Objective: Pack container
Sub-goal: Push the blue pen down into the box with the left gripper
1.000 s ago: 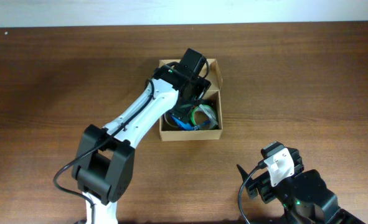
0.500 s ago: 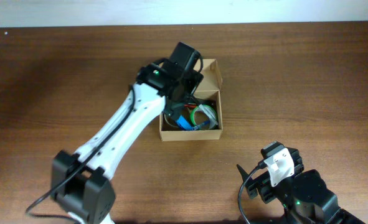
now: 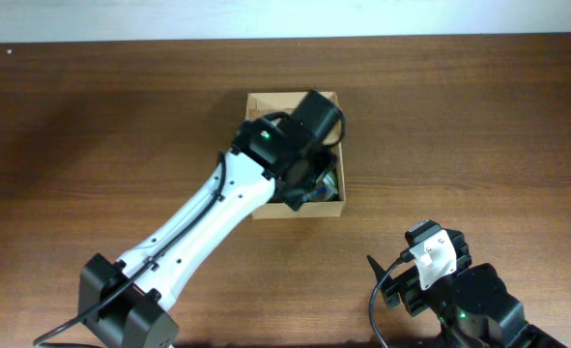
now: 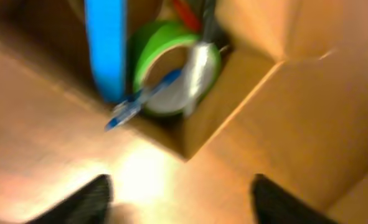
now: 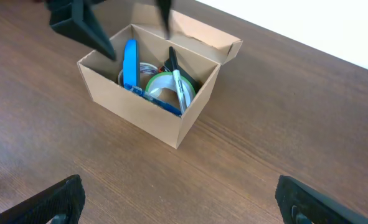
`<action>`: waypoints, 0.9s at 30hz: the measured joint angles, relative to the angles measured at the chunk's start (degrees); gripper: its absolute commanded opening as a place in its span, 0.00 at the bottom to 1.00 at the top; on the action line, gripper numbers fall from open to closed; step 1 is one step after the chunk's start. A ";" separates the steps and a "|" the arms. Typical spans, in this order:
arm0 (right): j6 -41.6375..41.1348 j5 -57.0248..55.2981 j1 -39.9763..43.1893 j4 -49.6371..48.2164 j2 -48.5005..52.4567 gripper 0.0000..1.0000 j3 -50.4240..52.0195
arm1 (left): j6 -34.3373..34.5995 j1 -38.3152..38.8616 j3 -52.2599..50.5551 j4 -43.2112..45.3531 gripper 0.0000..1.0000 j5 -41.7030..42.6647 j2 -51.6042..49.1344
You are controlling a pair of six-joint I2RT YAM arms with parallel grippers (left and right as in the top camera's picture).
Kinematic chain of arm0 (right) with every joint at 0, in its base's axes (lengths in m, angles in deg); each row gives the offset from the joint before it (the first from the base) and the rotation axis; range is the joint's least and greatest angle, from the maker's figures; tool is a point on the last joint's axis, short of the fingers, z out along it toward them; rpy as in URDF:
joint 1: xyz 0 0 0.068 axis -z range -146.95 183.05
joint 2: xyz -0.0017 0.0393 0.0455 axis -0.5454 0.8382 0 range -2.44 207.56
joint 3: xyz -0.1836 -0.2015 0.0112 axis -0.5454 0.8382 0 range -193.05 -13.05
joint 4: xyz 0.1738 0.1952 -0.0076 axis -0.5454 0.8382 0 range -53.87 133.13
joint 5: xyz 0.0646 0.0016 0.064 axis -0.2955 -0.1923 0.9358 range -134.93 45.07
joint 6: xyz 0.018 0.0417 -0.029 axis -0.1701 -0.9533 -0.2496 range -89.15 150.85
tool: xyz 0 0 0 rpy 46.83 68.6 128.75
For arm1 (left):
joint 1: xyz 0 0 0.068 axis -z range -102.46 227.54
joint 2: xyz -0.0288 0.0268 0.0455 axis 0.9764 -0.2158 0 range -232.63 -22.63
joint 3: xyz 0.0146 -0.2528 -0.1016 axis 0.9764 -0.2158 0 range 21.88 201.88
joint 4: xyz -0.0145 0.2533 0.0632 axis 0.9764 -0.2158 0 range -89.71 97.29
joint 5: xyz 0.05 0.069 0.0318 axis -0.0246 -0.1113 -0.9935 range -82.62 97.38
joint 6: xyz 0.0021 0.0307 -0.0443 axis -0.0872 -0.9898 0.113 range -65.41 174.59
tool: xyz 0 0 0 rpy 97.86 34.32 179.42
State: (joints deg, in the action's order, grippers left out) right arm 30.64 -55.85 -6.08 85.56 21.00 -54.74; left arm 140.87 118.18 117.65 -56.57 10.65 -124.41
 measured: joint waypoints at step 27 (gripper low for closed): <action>0.00 0.00 0.00 0.00 0.00 0.99 0.00 | -6.62 0.85 0.13 -11.10 0.36 1.73 -7.13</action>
State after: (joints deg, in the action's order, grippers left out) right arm 30.64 -55.85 -6.08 85.56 21.00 -54.74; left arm 134.25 119.03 117.78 -67.67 12.37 -131.53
